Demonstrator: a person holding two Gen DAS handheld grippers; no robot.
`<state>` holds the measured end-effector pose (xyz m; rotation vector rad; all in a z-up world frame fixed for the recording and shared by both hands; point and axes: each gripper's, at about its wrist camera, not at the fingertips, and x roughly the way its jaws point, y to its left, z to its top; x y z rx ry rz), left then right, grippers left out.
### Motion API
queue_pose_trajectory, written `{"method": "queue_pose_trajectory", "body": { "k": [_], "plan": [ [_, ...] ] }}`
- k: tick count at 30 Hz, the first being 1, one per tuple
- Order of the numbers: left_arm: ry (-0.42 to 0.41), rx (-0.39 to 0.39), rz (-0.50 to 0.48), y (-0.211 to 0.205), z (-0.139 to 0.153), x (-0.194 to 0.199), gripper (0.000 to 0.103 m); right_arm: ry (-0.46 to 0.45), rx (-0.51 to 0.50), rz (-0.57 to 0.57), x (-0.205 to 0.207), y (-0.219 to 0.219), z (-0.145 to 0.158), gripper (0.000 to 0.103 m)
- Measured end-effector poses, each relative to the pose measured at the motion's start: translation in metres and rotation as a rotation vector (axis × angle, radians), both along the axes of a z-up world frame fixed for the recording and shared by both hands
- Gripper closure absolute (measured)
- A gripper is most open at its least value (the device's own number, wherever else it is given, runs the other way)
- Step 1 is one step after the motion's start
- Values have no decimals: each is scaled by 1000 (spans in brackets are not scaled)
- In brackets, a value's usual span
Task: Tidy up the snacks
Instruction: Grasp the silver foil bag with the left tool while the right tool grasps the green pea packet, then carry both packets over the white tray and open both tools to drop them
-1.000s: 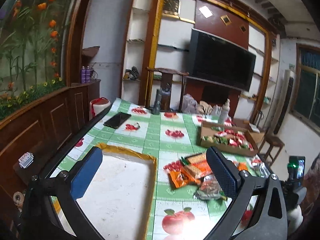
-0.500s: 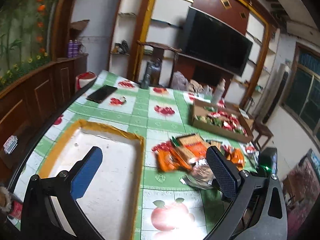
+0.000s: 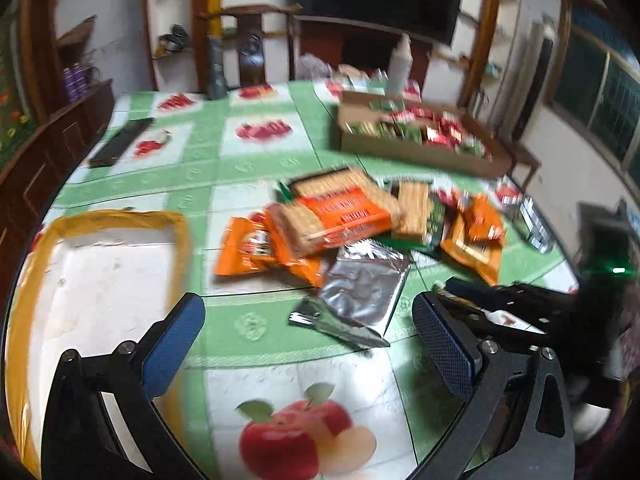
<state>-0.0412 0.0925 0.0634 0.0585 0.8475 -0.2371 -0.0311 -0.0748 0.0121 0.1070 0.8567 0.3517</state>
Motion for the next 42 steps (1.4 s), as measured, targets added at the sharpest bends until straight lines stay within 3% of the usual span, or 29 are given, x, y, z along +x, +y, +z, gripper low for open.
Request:
{"method": "queue_pose_trajectory", "body": {
  "k": [5, 7, 9, 11, 12, 13, 14, 21, 28, 31, 35, 36, 37, 39, 42],
  "plan": [
    [-15, 132, -47, -29, -18, 22, 0, 5, 29, -9, -1, -8, 0, 70],
    [-6, 155, -64, -34, -23, 30, 0, 0, 15, -41, -2, -15, 1, 69],
    [13, 159, -85, -39, -29, 35, 0, 4, 65, -65, 0, -27, 3, 66],
    [37, 152, -114, -44, -36, 36, 1, 12, 110, -91, 2, -37, 3, 56],
    [48, 163, -120, -47, -40, 36, 4, 19, 117, -98, 3, -40, 3, 54],
    [60, 168, -121, -48, -43, 38, 20, 28, 129, -101, 4, -42, 2, 54],
    [95, 154, -123, -48, -48, 39, 47, 40, 146, -101, 5, -45, 0, 53],
    [128, -18, -49, -18, -31, 24, 47, 51, 173, -55, 7, -38, 0, 34],
    [67, -108, -21, 11, 0, -15, 47, 32, 51, -4, 4, -15, -3, 33],
    [41, -106, -2, 24, 8, -27, 47, 36, 39, -15, 2, -16, -4, 33],
    [22, -136, 29, 48, 14, -39, 47, 34, -50, -22, -8, -11, -4, 37],
    [17, -148, 39, 56, 15, -43, 47, 30, -71, -25, -11, -10, -4, 40],
    [13, -155, 48, 62, 15, -46, 47, 24, -100, -33, -14, -8, -4, 52],
    [8, -168, 65, 72, 15, -49, 47, 18, -107, -35, -18, -7, -1, 62],
    [6, -185, 90, 89, 13, -56, 47, 9, -93, -61, -22, -8, 6, 71]
  ]
}}
